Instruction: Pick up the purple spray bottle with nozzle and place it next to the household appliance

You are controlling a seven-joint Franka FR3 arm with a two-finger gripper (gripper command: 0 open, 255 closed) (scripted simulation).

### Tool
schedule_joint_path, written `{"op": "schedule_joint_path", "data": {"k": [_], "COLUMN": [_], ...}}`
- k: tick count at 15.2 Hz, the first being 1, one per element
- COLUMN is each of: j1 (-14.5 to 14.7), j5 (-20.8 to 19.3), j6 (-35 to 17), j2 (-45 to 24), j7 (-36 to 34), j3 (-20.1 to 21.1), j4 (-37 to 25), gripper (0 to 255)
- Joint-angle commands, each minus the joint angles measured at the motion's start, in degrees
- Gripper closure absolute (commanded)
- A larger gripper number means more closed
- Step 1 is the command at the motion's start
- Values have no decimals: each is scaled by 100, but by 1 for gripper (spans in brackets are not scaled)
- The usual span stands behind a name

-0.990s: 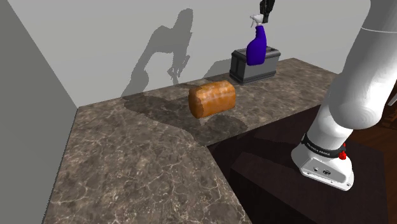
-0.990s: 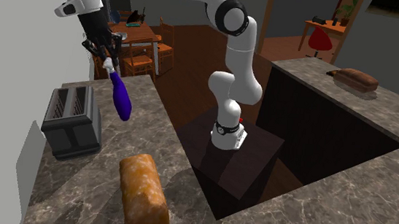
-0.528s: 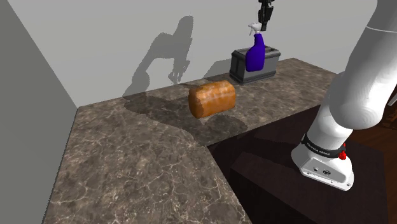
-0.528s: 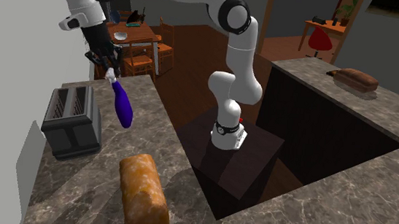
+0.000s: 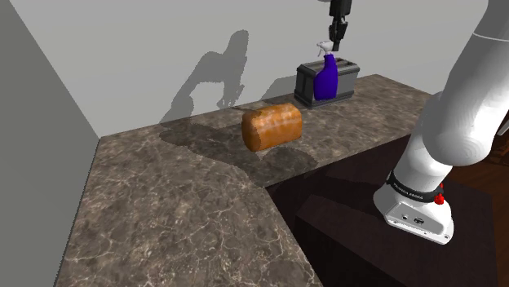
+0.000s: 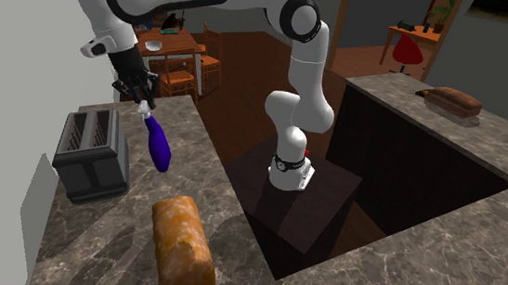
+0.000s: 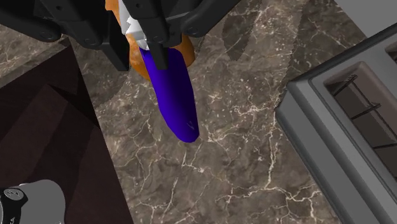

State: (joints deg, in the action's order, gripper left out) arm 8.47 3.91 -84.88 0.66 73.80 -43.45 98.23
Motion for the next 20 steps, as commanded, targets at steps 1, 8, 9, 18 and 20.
{"op": "schedule_joint_path", "data": {"k": [1,8,9,18,20], "j1": [5,6,5,-11,-17], "j5": [-7,-7,-3,88,121], "j6": [-167,-705,-781,-1450,-1596], "j2": [14,14,7,-130,-179], "j7": [0,33,42,156,190], "j3": [5,6,5,-12,-16], "j4": [173,712,783,1359,1472], "gripper": [255,255,255,255,255]}}
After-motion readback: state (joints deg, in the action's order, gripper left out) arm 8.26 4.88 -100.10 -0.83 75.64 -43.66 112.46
